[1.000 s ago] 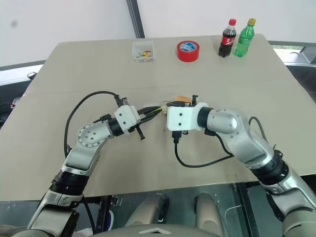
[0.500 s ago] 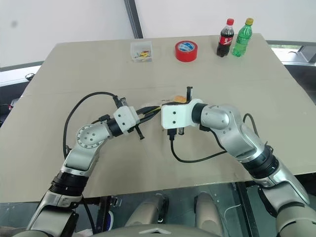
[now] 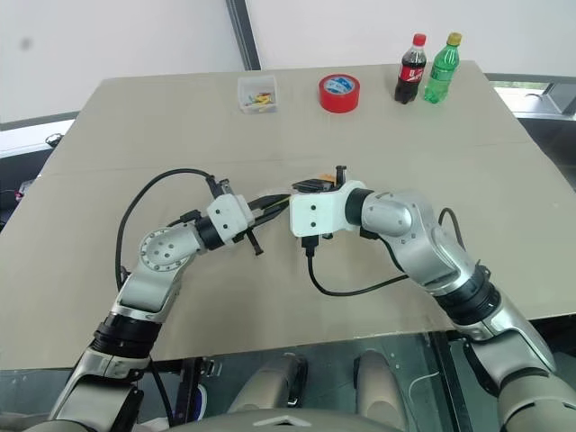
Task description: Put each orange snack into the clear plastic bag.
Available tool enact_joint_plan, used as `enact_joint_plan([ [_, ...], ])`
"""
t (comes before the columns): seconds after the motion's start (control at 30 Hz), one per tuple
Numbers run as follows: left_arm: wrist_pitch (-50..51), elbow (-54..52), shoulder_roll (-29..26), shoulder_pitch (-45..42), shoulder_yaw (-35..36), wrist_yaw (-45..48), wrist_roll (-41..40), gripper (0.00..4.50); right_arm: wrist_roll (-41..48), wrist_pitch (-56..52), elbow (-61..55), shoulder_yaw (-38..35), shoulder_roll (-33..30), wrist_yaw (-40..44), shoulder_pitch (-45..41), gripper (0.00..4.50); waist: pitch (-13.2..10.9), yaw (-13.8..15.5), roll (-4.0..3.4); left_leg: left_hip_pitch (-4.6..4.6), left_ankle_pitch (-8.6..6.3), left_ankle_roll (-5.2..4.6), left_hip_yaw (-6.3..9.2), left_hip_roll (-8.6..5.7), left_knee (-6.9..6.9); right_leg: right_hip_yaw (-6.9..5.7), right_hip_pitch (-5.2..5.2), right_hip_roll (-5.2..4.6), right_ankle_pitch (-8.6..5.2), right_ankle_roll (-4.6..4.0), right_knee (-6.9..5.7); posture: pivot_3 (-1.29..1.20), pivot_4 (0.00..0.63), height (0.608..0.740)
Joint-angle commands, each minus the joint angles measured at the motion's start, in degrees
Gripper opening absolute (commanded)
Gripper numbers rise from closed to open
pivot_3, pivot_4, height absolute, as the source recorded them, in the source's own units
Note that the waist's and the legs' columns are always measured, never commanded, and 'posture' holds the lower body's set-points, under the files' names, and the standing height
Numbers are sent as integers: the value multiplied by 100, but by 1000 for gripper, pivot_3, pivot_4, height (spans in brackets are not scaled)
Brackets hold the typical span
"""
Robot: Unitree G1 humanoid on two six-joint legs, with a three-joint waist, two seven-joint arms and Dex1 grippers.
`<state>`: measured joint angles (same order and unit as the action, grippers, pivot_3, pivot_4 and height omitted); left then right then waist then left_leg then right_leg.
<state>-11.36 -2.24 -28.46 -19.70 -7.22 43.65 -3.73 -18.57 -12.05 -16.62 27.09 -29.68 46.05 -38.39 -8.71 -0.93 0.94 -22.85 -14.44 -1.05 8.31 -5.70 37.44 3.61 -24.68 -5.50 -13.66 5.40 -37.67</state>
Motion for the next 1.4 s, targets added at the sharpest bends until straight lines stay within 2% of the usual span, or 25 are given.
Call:
enact_joint_plan([
  [0.03, -81, -110, -3, -10, 74, -9, -79, 0, -35, 127, -57, -114, 44, -12, -25, 1307, 0, -3, 0, 0, 0, 0, 0, 0, 0, 0, 0, 0, 0, 0, 0, 0, 150, 740],
  [0.13, -70, -133, -4, 0, 78, -18, -76, 0, -56, 149, -37, -112, 70, -17, -20, 500, 0, -2, 0, 0, 0, 0, 0, 0, 0, 0, 0, 0, 0, 0, -1, 0, 150, 740],
  [0.53, -10, -214, 0, 47, 91, -66, -89, 0, -116, 167, -36, -137, 108, 21, 38, 500, 0, -3, 0, 0, 0, 0, 0, 0, 0, 0, 0, 0, 0, 0, -1, 0, 150, 740],
  [0.57, -12, -214, 0, 48, 96, -69, -92, 0, -117, 168, -21, -146, 100, 21, 50, 241, 0, -3, 0, 0, 0, 0, 0, 0, 0, 0, 0, 0, 0, 0, -1, 0, 150, 740],
  [0.97, -12, -233, -33, 69, 174, -64, -171, 0, -154, 109, -42, -287, 20, -48, 200, 241, 0, -2, 0, 1, 0, 0, 0, 0, 1, 0, 0, 0, 0, 0, -2, 0, 150, 740],
  [1.4, 18, -355, -184, 158, 549, 12, -608, 0, -219, -413, 125, -1413, -878, -397, 1144, 241, 1, -10, -1, 5, 0, 0, -7, 1, -1, 7, 0, 0, 0, 0, -4, 0, 150, 740],
])
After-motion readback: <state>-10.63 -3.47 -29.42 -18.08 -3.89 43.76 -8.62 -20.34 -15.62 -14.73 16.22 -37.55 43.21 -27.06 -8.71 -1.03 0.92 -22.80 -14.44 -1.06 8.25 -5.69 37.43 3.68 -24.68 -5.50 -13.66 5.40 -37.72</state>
